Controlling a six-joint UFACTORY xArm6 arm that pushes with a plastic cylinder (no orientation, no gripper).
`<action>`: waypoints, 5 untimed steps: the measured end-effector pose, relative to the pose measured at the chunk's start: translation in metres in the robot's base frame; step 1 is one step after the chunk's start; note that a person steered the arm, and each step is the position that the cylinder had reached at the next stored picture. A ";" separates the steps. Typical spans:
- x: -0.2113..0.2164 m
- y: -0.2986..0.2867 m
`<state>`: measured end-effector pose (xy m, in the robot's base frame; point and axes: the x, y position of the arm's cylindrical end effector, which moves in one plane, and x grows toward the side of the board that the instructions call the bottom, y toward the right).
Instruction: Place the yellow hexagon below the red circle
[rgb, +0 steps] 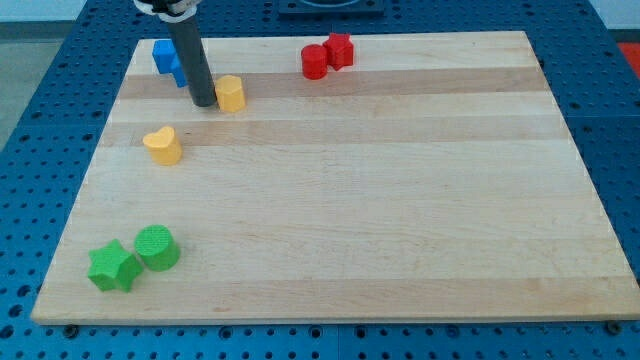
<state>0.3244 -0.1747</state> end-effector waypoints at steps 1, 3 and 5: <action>-0.002 0.000; -0.002 0.019; -0.017 0.053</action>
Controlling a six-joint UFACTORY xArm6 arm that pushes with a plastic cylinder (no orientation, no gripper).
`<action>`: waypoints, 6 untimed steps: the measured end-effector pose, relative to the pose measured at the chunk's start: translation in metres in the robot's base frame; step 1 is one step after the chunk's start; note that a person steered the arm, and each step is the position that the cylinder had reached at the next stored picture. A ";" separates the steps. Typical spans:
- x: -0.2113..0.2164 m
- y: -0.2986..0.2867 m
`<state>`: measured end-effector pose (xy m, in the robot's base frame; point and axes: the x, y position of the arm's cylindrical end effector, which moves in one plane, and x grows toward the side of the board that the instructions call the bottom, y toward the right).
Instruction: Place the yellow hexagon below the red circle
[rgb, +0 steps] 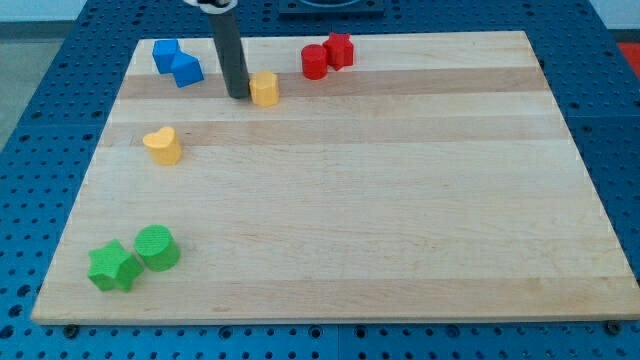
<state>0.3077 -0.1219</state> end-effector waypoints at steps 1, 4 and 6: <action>-0.003 0.016; -0.001 0.037; 0.010 0.057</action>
